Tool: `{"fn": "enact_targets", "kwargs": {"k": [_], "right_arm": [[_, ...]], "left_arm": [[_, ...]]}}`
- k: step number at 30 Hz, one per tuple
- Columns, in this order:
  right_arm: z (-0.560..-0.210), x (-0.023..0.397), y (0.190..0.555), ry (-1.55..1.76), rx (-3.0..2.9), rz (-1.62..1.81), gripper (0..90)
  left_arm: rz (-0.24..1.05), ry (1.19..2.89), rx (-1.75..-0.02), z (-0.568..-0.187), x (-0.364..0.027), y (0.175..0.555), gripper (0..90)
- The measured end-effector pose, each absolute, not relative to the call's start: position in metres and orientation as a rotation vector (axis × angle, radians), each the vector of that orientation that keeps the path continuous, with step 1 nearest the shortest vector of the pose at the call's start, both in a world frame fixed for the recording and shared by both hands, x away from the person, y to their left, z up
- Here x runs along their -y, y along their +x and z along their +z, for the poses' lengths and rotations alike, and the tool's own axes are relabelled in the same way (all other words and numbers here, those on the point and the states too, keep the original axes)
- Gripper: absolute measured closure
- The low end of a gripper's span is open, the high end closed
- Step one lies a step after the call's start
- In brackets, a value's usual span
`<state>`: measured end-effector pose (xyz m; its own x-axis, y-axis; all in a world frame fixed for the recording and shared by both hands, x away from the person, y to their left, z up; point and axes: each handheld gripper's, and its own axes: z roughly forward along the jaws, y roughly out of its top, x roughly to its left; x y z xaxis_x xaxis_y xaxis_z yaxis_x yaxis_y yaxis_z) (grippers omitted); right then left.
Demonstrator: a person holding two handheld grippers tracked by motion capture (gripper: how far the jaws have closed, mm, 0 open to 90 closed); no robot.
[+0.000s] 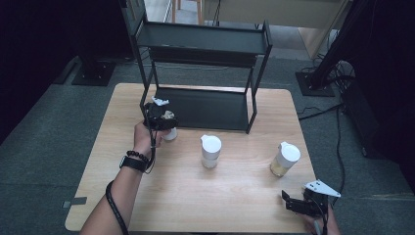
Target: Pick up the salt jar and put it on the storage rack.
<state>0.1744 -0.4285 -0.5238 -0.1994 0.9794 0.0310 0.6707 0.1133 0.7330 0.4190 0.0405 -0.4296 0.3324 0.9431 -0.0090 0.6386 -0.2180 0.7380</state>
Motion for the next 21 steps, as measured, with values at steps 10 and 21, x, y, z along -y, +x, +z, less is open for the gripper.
{"fn": "enact_targets", "kwargs": {"k": [10, 21], "right_arm": [[-0.524, 0.429, 0.174, 1.597, -1.931, 0.874, 2.4], [-0.524, 0.429, 0.174, 1.596, -1.933, 0.875, 2.4]], "left_arm": [[0.593, 1.955, -1.384, -0.430, -0.035, 0.426, 35.2], [0.602, 1.950, -1.360, -0.422, -0.026, 0.430, 35.2]]}}
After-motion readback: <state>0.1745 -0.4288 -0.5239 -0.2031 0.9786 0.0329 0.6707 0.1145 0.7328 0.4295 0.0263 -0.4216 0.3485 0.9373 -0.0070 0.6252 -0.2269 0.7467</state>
